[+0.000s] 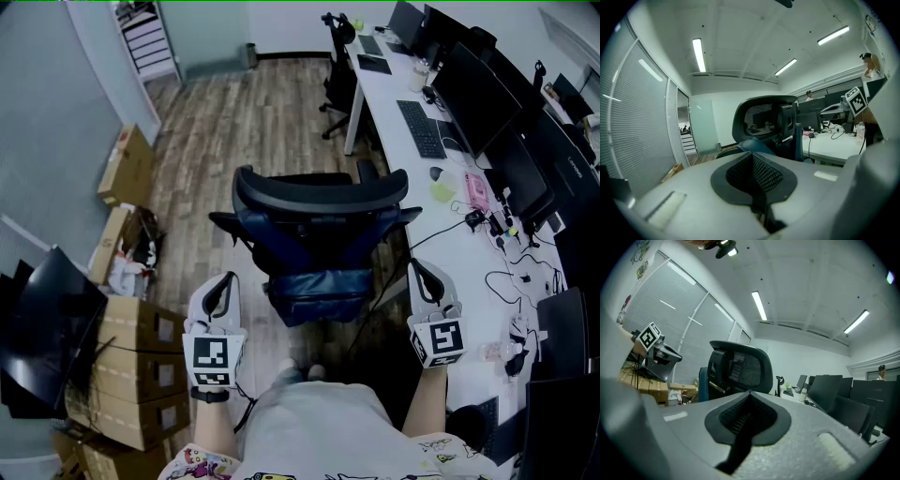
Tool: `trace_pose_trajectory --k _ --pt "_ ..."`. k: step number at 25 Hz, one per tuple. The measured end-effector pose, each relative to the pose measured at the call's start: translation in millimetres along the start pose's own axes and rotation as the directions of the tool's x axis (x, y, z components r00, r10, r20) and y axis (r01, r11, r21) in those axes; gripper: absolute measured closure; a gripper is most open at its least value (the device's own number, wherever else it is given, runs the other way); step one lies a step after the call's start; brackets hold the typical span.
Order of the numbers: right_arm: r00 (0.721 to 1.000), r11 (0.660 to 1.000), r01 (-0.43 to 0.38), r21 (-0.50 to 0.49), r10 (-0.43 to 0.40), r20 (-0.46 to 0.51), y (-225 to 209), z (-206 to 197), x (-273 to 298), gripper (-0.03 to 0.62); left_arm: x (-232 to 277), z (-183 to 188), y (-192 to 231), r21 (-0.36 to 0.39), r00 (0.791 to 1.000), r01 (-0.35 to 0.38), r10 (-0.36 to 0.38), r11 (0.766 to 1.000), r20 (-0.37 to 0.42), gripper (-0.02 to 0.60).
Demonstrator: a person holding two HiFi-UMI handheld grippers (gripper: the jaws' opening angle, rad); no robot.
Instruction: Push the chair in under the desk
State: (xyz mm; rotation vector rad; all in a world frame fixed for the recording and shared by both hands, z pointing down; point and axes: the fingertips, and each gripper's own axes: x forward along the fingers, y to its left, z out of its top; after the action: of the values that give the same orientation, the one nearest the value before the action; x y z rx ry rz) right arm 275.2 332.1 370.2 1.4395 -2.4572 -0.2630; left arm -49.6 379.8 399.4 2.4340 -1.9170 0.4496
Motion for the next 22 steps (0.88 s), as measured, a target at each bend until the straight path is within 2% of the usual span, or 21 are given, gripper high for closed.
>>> trace_pose_trajectory --k 4,10,12,18,22 --pt "1.0 1.0 0.009 -0.022 -0.009 0.001 -2.6 -1.3 -0.1 0.592 3.0 0.3 2.5 0.031 1.0 -0.012 0.012 0.999 0.007 0.571" --pt "1.0 0.999 0.022 -0.048 -0.022 -0.001 -6.3 -4.8 1.5 0.592 10.7 1.1 8.0 0.132 1.0 -0.026 0.026 0.991 -0.001 0.571" --pt "1.0 0.998 0.018 -0.055 -0.018 -0.001 -7.0 -3.8 4.6 0.589 13.9 1.8 10.6 0.165 1.0 -0.029 0.03 0.986 -0.006 0.554" --pt "1.0 0.994 -0.011 -0.104 0.009 -0.021 -8.1 -1.7 18.7 0.525 23.9 1.3 16.8 0.266 0.999 -0.028 0.034 0.964 -0.019 0.514" --pt "0.999 0.989 -0.026 -0.147 0.02 -0.046 -11.3 -4.8 29.5 0.494 31.2 1.8 19.5 0.296 1.0 -0.017 0.022 0.955 -0.013 0.471"
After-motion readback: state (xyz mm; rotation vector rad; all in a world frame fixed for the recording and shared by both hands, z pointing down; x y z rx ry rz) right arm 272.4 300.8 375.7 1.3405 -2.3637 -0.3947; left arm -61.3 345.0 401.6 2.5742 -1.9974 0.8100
